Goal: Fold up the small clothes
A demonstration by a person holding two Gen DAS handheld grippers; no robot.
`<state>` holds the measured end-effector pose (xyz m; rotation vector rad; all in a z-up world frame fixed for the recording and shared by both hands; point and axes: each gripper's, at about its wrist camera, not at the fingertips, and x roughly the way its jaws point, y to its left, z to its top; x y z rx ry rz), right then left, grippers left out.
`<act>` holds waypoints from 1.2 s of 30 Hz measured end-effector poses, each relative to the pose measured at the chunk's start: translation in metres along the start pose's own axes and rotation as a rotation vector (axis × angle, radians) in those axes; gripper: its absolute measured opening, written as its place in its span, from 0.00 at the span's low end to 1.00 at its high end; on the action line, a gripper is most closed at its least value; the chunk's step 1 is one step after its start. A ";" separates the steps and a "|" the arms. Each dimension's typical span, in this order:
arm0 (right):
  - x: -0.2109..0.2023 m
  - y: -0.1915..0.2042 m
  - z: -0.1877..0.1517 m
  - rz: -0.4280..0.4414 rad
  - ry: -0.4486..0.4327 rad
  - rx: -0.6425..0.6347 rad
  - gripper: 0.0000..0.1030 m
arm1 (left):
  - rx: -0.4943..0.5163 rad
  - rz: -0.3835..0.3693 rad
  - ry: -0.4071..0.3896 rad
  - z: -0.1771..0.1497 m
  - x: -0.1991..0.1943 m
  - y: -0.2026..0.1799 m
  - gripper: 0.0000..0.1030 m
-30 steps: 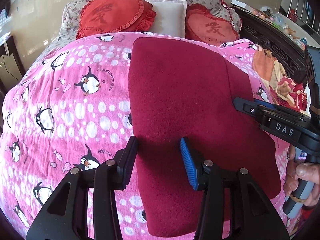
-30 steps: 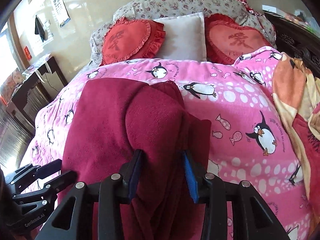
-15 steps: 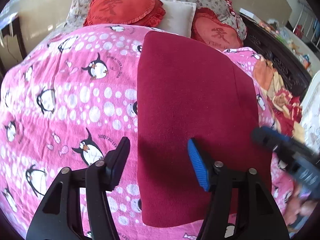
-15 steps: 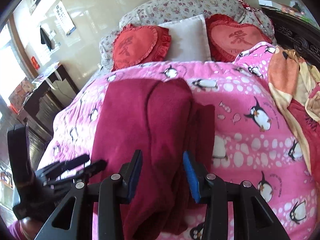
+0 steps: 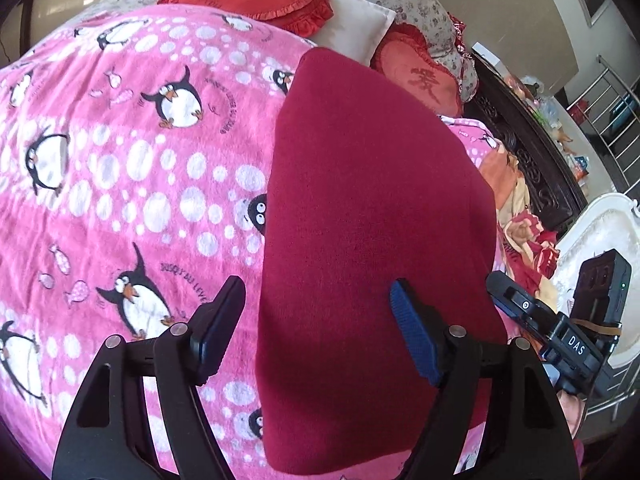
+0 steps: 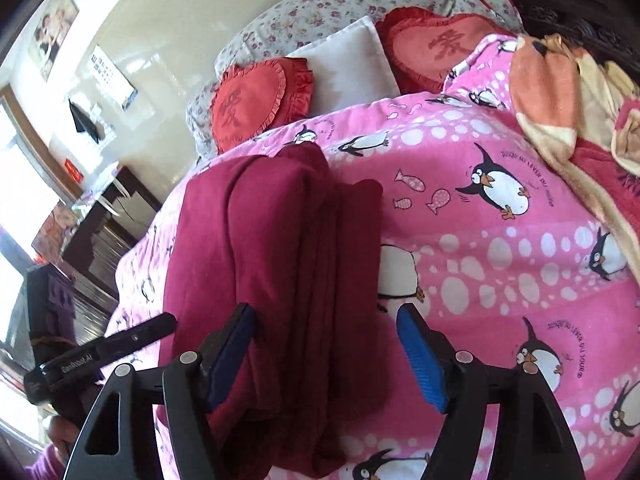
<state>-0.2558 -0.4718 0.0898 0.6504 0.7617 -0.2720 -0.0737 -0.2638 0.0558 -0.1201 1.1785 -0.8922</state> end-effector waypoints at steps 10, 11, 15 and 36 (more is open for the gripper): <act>0.030 0.006 0.003 0.128 0.046 0.003 0.67 | -0.026 -0.049 0.026 0.002 0.023 -0.004 0.77; 0.030 0.009 0.002 0.115 0.049 -0.007 0.59 | -0.013 -0.037 0.024 0.002 0.022 -0.006 0.74; 0.015 0.017 0.002 0.110 0.044 -0.024 0.36 | 0.026 -0.028 0.020 0.000 0.009 -0.015 0.59; -0.012 0.073 -0.094 0.118 0.249 -0.019 0.37 | 0.082 0.163 0.051 -0.113 -0.092 0.016 0.52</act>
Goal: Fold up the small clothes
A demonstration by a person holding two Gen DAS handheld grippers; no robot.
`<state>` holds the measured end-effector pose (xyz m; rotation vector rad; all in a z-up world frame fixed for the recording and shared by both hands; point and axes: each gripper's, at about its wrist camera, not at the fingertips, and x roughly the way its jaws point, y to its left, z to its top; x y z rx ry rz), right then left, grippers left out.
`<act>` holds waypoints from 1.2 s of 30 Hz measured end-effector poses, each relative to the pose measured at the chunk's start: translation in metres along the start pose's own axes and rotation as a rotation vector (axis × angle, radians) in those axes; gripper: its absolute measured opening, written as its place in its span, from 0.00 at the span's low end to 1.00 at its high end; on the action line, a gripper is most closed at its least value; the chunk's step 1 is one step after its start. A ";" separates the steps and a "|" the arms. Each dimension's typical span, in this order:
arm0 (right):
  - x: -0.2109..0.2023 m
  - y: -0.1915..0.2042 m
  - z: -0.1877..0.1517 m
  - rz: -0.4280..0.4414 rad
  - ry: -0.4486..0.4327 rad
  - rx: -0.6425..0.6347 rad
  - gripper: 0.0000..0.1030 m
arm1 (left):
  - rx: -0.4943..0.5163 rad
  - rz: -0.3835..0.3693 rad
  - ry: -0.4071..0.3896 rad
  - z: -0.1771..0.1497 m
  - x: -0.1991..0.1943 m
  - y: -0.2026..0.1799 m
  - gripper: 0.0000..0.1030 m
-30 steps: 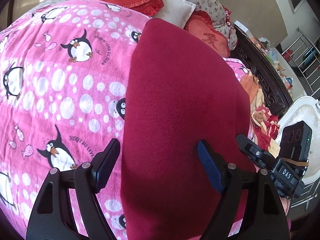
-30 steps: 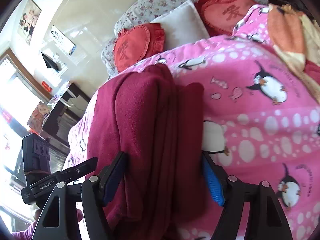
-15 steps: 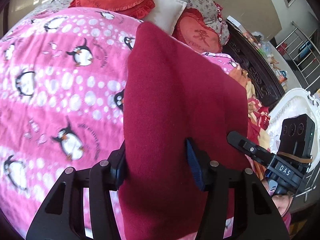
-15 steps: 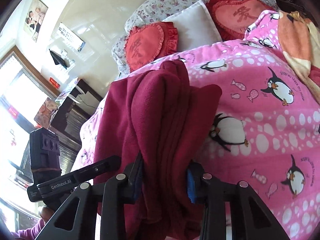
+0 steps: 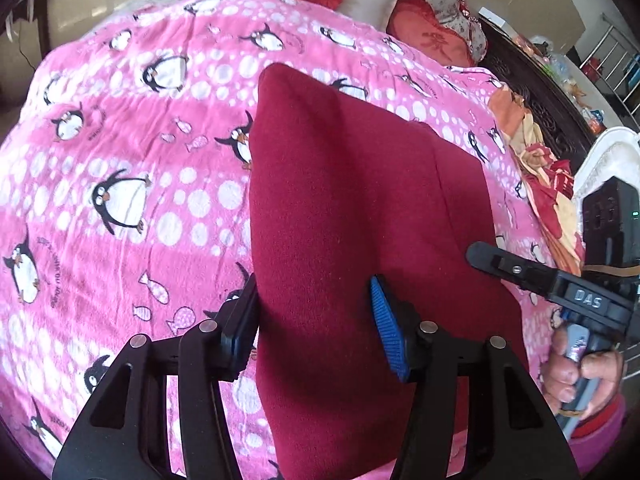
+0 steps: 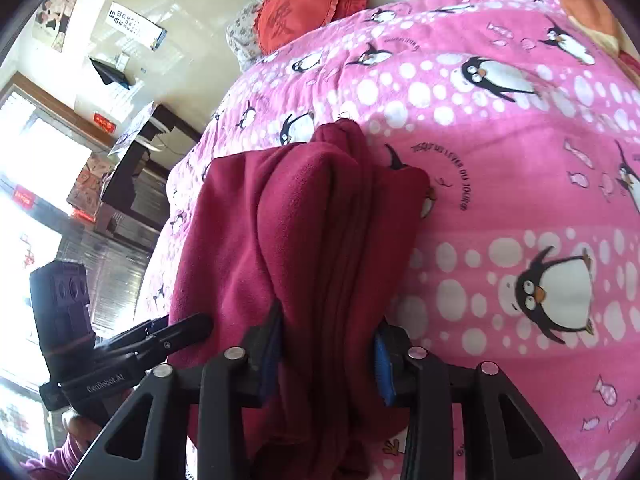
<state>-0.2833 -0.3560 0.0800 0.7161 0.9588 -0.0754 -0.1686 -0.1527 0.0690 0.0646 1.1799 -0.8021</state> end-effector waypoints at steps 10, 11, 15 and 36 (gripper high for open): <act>-0.049 0.059 -0.013 -0.048 -0.114 -0.255 0.39 | 0.043 0.103 -0.085 0.001 -0.020 -0.008 0.53; -0.047 0.066 -0.017 -0.045 -0.104 -0.289 0.39 | 0.048 0.107 -0.083 0.000 -0.020 -0.009 0.53; -0.033 0.077 -0.035 -0.088 -0.059 -0.402 0.39 | 0.055 0.122 -0.076 -0.005 -0.020 -0.012 0.53; -0.050 0.069 -0.040 -0.236 -0.165 -0.359 0.39 | 0.080 0.173 -0.136 -0.018 -0.028 -0.023 0.53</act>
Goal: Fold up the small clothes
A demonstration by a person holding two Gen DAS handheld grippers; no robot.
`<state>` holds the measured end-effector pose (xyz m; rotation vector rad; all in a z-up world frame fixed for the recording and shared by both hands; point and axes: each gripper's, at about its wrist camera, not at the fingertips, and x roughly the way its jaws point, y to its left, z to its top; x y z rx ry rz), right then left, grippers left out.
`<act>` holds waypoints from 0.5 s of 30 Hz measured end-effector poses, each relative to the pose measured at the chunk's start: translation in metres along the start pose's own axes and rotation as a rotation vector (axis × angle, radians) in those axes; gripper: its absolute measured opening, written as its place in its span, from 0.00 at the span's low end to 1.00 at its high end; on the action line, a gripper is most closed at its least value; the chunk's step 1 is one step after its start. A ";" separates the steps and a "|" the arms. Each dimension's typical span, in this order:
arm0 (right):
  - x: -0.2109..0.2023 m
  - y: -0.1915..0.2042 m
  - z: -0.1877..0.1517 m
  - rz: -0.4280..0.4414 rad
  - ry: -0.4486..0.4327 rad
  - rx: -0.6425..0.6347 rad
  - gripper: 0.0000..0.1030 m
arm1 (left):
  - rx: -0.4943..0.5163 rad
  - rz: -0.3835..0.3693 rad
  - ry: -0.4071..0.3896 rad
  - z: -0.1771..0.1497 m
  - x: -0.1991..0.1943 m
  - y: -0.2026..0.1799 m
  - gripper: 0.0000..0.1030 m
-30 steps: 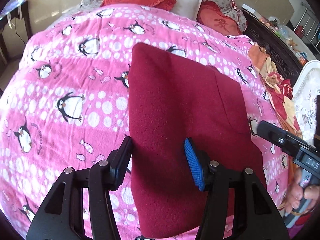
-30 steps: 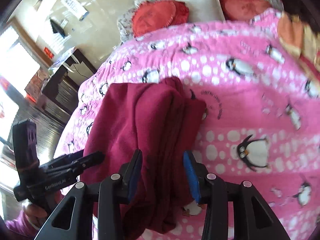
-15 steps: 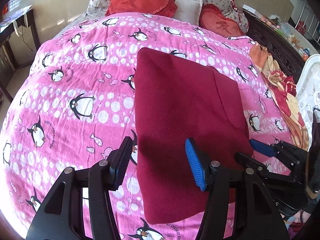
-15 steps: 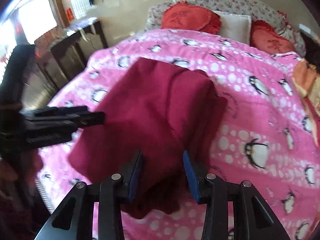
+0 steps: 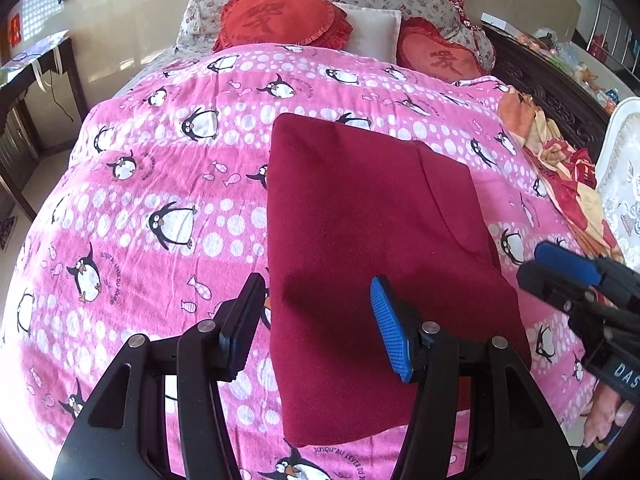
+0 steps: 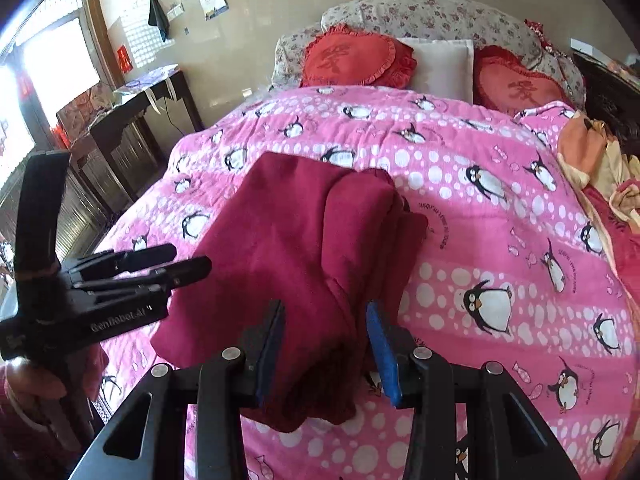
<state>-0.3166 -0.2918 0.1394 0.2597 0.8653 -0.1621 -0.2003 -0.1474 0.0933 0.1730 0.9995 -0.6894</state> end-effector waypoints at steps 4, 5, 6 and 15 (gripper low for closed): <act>0.015 -0.004 0.021 -0.019 -0.018 0.029 0.39 | -0.003 -0.009 0.014 -0.005 0.005 -0.004 0.53; 0.025 -0.006 0.026 -0.028 -0.010 0.039 0.39 | 0.003 -0.003 0.017 -0.006 0.006 -0.006 0.53; 0.033 -0.008 0.029 -0.037 -0.002 0.039 0.39 | 0.008 0.004 0.018 -0.007 0.007 -0.008 0.53; 0.085 -0.038 0.031 -0.136 0.079 0.099 0.34 | -0.007 0.018 -0.006 -0.007 0.013 -0.008 0.53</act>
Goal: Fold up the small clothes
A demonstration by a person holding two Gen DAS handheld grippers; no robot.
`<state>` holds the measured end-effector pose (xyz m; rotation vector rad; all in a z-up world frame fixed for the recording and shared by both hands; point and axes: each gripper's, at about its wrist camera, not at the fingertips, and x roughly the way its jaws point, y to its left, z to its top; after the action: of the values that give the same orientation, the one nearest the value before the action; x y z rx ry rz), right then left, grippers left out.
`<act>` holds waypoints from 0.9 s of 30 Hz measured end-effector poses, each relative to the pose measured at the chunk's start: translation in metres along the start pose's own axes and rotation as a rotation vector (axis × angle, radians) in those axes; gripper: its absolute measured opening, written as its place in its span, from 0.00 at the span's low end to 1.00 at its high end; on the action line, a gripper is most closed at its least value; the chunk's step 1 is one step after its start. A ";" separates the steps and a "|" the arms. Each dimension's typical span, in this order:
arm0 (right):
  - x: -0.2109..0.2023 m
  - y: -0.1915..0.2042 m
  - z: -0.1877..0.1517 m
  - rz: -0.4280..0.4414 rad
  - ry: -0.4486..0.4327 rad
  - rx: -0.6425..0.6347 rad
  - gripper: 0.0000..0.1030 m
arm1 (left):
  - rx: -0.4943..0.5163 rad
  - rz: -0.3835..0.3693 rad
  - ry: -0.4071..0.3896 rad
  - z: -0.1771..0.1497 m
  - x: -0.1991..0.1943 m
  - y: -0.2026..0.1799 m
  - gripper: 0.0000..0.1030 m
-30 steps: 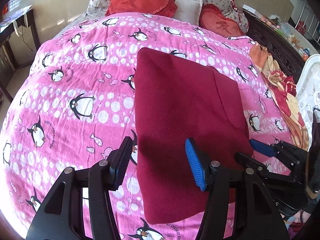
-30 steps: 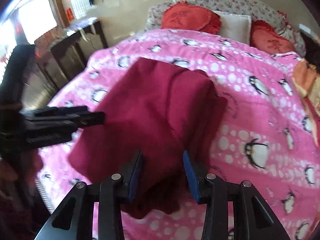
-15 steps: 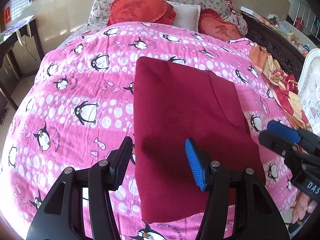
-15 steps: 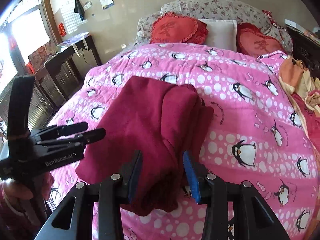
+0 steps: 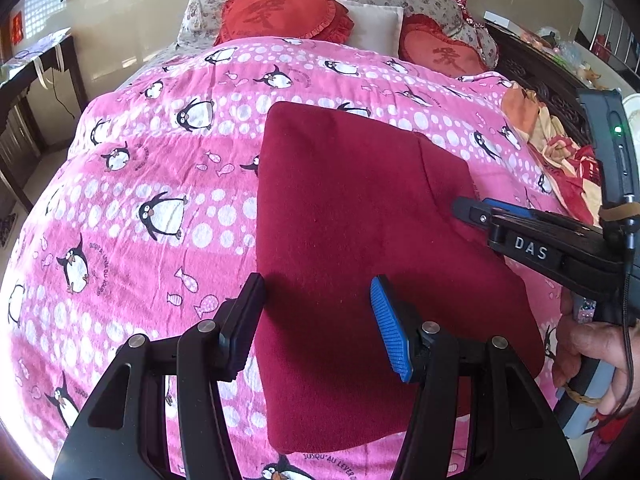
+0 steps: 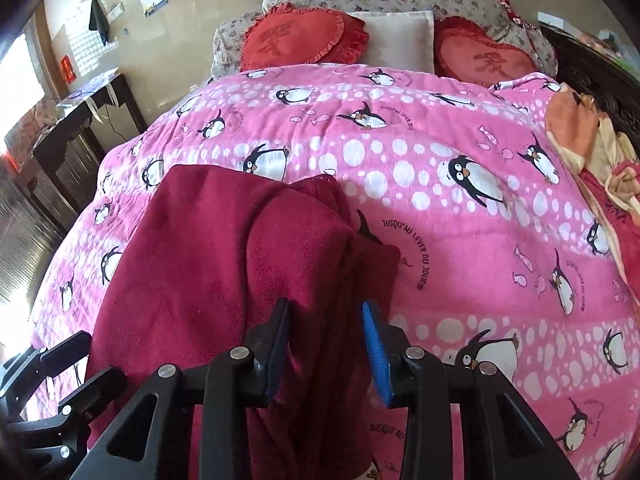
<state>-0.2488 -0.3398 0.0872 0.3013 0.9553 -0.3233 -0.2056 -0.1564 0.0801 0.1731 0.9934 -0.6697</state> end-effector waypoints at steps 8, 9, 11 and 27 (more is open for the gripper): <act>-0.054 0.012 -0.020 0.005 -0.062 -0.003 0.37 | 0.012 0.034 0.003 -0.002 -0.005 -0.001 0.53; -0.060 0.013 -0.023 0.006 -0.069 -0.001 0.38 | 0.012 0.040 -0.001 -0.002 -0.008 -0.001 0.53; -0.070 0.016 -0.029 0.013 -0.083 0.003 0.45 | 0.005 0.051 -0.010 -0.003 -0.013 0.000 0.53; -0.103 0.045 -0.047 0.018 -0.098 -0.009 0.47 | -0.015 0.082 -0.108 -0.006 -0.059 0.013 0.53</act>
<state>-0.3212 -0.2671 0.1527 0.2829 0.8575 -0.3140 -0.2236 -0.1177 0.1232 0.1617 0.8828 -0.5901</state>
